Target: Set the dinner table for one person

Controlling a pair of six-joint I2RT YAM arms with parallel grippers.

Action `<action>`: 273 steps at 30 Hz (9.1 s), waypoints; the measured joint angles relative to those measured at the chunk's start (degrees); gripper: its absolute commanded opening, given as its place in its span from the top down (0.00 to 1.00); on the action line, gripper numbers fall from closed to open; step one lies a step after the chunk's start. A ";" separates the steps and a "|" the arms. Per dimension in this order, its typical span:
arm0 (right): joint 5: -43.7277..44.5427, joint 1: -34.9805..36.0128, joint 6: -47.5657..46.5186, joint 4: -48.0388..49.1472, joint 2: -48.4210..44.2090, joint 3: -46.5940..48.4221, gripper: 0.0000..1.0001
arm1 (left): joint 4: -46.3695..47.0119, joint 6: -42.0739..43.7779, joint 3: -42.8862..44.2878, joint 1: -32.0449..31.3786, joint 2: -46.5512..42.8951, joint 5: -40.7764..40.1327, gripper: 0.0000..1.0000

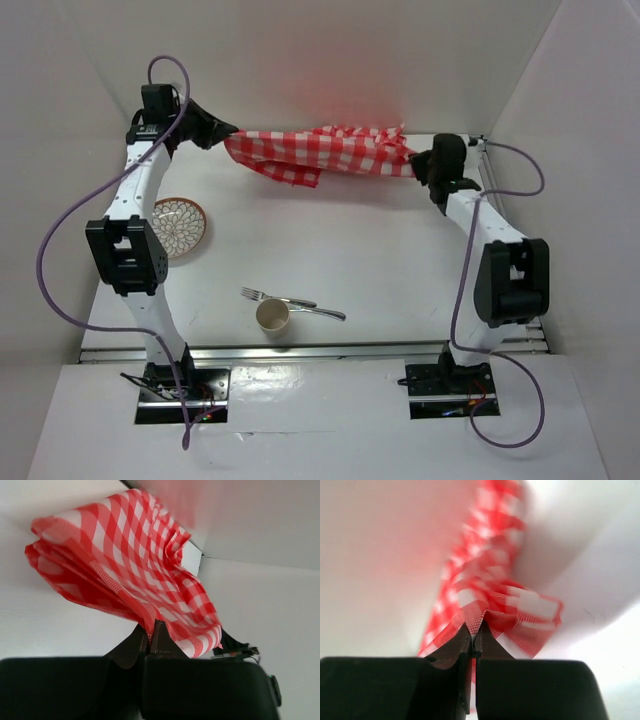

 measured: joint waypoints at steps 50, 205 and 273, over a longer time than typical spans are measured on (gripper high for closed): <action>-20.96 -1.33 1.86 22.86 -14.73 -47.34 0.34 | 4.87 14.29 -53.88 -5.20 -27.39 -5.01 1.00; -16.85 0.96 -31.10 -21.44 5.55 -6.95 1.00 | -8.20 30.71 -24.57 -8.52 2.71 -11.15 1.00; -17.70 52.24 -41.11 -35.26 -7.08 4.50 0.16 | -14.73 22.27 -34.97 -3.30 -37.24 -28.70 0.62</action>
